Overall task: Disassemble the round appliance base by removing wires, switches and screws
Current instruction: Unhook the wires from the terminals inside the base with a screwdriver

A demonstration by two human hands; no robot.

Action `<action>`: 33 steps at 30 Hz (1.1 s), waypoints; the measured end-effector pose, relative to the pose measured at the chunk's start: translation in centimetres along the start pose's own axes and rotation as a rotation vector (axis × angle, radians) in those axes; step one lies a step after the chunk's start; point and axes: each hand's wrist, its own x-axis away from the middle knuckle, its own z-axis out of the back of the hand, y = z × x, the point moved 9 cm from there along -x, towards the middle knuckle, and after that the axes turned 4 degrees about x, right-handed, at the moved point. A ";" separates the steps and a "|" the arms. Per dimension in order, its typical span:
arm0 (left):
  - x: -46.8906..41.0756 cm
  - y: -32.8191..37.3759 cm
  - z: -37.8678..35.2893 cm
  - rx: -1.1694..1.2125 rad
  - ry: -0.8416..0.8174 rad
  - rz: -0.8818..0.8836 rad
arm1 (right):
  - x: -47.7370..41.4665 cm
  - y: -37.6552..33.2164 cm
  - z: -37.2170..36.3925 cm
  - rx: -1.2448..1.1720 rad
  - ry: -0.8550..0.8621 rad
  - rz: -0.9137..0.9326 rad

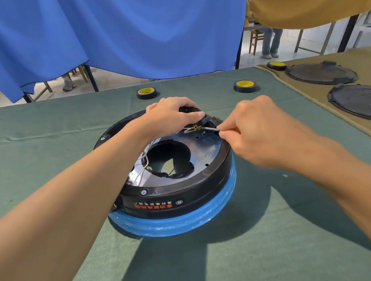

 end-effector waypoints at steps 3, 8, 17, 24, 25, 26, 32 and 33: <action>0.1 0.2 0.0 -0.003 -0.004 -0.003 | -0.5 0.8 0.2 -0.050 -0.003 0.002; 0.1 0.3 0.1 -0.001 -0.003 0.000 | -0.9 1.6 -0.1 -0.107 -0.027 -0.005; -0.1 0.0 0.0 0.009 -0.008 -0.001 | 0.8 -0.3 0.5 0.058 0.088 0.044; -0.1 0.0 -0.1 -0.007 -0.008 -0.005 | 0.5 -0.7 0.1 0.062 0.071 0.061; -0.1 0.0 -0.1 -0.008 -0.009 -0.005 | 0.5 -0.6 0.1 0.055 0.064 0.061; -0.1 0.1 -0.1 -0.009 -0.010 -0.007 | 0.4 -0.4 0.0 0.043 0.056 0.062; 0.0 0.2 -0.1 -0.011 -0.007 -0.012 | -0.8 1.7 -0.1 -0.186 -0.032 0.013; 0.1 0.2 -0.1 -0.012 -0.008 -0.010 | -0.8 1.8 -0.2 -0.190 -0.037 0.011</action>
